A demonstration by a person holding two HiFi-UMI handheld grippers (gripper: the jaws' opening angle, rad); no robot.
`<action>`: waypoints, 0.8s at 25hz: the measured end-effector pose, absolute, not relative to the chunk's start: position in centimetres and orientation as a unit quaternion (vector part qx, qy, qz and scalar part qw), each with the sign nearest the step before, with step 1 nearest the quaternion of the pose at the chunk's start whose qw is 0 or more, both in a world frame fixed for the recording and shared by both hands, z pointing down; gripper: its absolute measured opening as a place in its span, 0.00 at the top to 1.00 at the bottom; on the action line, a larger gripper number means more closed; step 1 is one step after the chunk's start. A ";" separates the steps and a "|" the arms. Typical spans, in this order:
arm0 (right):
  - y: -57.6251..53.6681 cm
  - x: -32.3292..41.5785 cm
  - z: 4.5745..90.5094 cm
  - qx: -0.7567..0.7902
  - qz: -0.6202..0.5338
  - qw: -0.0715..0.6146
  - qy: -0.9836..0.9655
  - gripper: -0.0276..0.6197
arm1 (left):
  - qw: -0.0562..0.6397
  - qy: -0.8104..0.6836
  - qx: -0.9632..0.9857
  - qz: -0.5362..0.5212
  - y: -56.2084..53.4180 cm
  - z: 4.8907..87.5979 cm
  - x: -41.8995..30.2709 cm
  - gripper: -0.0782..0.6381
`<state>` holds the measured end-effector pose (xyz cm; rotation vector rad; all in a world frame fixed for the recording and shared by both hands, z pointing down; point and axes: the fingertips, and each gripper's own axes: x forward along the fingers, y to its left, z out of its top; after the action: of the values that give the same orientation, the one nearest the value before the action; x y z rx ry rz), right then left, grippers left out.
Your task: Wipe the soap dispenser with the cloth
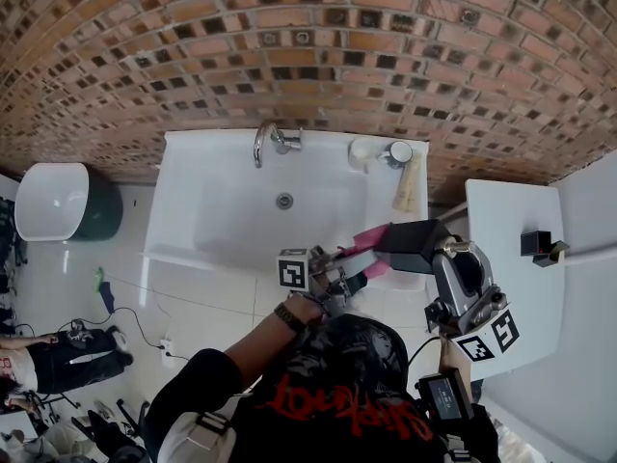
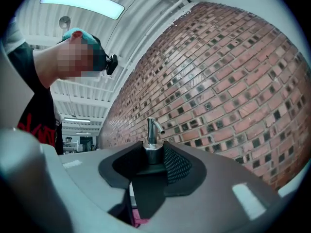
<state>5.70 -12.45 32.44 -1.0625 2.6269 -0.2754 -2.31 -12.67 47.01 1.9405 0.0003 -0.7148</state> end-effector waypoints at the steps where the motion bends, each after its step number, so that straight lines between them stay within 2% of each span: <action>1: -12.6 5.8 32.5 -0.372 -0.091 0.146 0.912 0.75 | 0.508 0.002 0.806 -0.304 -12.8 46.8 -2.5 0.82; 8: -13.9 7.6 32.9 -0.384 -0.141 0.205 0.889 0.75 | 0.493 0.064 0.785 -0.371 -12.1 44.6 -4.8 0.82; 13: -14.7 7.9 35.4 -0.436 -0.109 0.114 0.886 0.75 | 0.461 0.134 0.769 -0.423 -10.7 41.2 -6.9 0.82; 17: -13.6 7.0 35.4 -0.379 -0.133 0.145 0.904 0.75 | 0.429 0.102 0.803 -0.401 -11.5 39.8 -7.9 0.82; 20: -12.4 4.7 36.3 -0.347 -0.072 0.060 0.933 0.75 | 0.391 0.097 0.838 -0.367 -11.5 37.7 -7.9 0.82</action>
<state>4.68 -12.40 36.27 -1.0499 2.8255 -0.2175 -7.91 -11.45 37.66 2.1295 0.2461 -0.9320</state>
